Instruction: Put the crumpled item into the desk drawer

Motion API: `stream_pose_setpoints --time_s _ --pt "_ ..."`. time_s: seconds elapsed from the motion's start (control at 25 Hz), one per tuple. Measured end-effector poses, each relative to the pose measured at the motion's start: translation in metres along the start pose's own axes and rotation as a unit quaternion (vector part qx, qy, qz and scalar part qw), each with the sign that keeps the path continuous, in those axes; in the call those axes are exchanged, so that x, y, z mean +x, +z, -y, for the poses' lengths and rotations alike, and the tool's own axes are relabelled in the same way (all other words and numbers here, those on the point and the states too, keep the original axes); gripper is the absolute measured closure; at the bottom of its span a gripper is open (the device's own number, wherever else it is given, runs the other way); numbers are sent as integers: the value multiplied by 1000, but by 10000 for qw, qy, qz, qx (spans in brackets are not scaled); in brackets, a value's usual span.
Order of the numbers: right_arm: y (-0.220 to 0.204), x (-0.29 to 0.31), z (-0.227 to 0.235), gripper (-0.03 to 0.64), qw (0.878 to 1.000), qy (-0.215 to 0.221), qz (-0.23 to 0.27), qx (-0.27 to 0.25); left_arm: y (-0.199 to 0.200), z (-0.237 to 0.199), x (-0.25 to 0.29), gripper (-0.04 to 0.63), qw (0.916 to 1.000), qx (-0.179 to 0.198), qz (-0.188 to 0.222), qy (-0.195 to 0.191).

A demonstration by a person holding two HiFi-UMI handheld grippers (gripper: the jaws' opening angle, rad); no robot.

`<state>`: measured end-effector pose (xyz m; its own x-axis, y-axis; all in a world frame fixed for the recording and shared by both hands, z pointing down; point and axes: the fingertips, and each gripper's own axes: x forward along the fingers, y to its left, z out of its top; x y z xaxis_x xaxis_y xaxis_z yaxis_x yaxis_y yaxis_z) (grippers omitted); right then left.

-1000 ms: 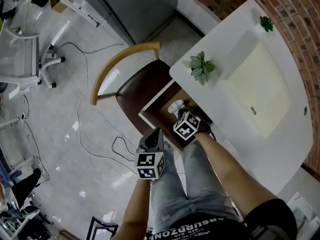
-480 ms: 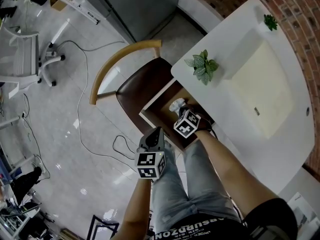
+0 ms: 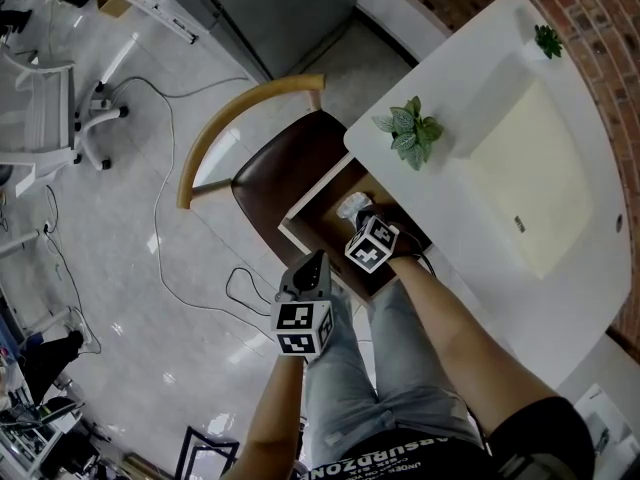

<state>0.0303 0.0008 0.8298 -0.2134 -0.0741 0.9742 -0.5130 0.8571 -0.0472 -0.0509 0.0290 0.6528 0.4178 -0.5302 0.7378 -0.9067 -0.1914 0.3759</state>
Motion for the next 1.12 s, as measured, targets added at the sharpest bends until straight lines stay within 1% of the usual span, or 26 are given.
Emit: stream_pose_setpoints --time_s 0.28,0.48,0.72,0.8,0.88,0.92,1.12 --pt "-1 9 1 615 10000 52 -38 -5 -1 -1 6 592 10000 30 -31 -32" --pt "0 10 2 611 9997 138 30 203 -1 0 8 592 10000 52 -41 -53" --pt "1 7 2 604 9991 221 146 333 1 -1 10 592 10000 59 -34 -65" --pt "2 4 0 591 9985 304 200 417 3 -1 9 592 10000 66 -28 -65" --pt "3 2 -5 537 9978 425 205 468 4 -2 7 592 9999 81 -26 -60" --pt "3 1 -7 524 9976 449 200 482 4 -2 7 592 9999 93 -21 -59" --pt "5 -6 -7 511 9971 325 306 624 9 -2 5 592 9999 160 15 -55"
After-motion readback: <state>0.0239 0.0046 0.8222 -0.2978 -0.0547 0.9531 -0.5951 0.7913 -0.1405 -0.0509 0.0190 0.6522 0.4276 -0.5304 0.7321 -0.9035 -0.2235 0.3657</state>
